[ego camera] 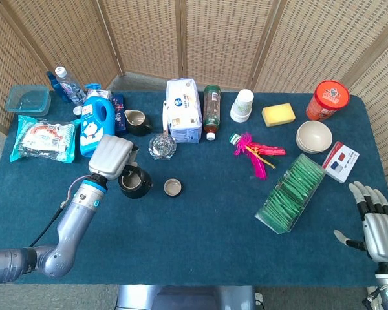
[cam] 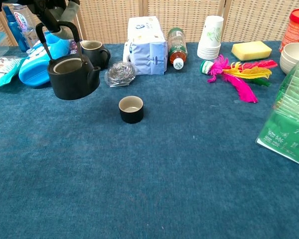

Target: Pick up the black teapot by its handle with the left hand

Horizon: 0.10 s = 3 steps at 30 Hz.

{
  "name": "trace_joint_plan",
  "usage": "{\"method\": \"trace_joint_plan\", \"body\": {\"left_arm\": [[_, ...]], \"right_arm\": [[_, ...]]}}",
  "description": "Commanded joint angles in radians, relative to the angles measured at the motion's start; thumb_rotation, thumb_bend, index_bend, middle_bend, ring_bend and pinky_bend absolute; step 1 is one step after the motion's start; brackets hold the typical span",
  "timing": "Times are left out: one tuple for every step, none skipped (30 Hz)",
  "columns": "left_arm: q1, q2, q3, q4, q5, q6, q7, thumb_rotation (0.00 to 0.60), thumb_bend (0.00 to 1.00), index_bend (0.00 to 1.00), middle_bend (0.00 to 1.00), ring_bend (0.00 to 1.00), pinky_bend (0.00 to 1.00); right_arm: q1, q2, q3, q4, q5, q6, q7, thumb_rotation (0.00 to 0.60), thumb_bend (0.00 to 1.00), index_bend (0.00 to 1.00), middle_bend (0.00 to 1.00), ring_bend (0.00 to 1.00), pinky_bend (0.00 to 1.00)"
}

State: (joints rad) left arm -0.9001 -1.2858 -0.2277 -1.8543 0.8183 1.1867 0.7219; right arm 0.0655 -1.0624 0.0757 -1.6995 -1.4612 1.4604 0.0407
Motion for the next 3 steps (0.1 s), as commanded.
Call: {"method": "trace_joint_plan", "body": {"left_arm": [[-0.006,0.0,0.006,0.014,0.002,0.011,0.022,0.6,0.48,0.74,0.9,0.86,0.97],[-0.006,0.0,0.006,0.015,0.003,0.011,0.023,0.6,0.48,0.74,0.9,0.86,0.97],[-0.006,0.0,0.008,0.018,0.005,0.01,0.024,0.6,0.48,0.74,0.9,0.86,0.97]], "right_arm": [[0.0,0.001,0.0,0.0,0.0,0.0,0.001,0.6,0.0,0.0,0.0,0.0,0.0],[0.0,0.001,0.0,0.0,0.0,0.0,0.002,0.6,0.0,0.0,0.0,0.0,0.0],[0.0,0.001,0.0,0.0,-0.001,0.001,0.001,0.6,0.0,0.0,0.0,0.0,0.0]]}}
